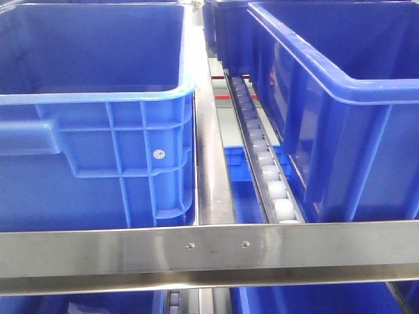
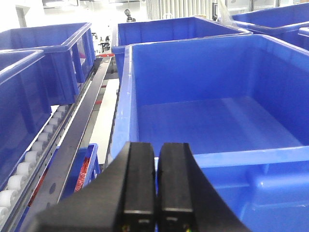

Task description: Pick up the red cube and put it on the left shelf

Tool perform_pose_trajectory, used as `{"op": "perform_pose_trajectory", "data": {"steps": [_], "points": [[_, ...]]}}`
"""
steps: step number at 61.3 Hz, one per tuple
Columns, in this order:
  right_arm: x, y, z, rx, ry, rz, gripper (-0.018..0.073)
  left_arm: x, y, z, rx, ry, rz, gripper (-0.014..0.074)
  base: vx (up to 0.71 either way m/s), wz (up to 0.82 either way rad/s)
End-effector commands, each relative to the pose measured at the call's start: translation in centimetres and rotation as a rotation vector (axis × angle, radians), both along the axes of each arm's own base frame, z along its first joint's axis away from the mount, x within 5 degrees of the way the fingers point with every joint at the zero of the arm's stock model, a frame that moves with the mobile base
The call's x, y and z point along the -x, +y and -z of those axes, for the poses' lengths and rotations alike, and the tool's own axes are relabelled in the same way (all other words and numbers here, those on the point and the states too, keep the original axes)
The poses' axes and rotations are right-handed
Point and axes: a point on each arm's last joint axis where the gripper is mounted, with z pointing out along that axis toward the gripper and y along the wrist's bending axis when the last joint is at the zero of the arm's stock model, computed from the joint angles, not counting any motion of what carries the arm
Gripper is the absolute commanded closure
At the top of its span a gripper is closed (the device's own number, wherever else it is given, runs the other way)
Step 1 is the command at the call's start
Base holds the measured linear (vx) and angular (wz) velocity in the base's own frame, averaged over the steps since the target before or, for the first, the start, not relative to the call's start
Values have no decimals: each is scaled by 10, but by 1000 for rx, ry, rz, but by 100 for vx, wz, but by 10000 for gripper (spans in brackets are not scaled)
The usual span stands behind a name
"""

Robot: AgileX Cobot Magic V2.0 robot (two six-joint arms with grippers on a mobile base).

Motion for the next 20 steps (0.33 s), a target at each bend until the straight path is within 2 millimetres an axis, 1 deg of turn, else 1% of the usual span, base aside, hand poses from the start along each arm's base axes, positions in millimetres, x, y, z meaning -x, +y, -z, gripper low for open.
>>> {"op": "perform_pose_trajectory", "data": {"steps": [1, 20], "points": [[4, 0, -17, 1, -128, 4, 501, -1, 0, 0, 9, -53, -3, 491, 0, 0], [4, 0, -17, 1, -128, 4, 501, -1, 0, 0, 9, -53, -3, 491, 0, 0]]}}
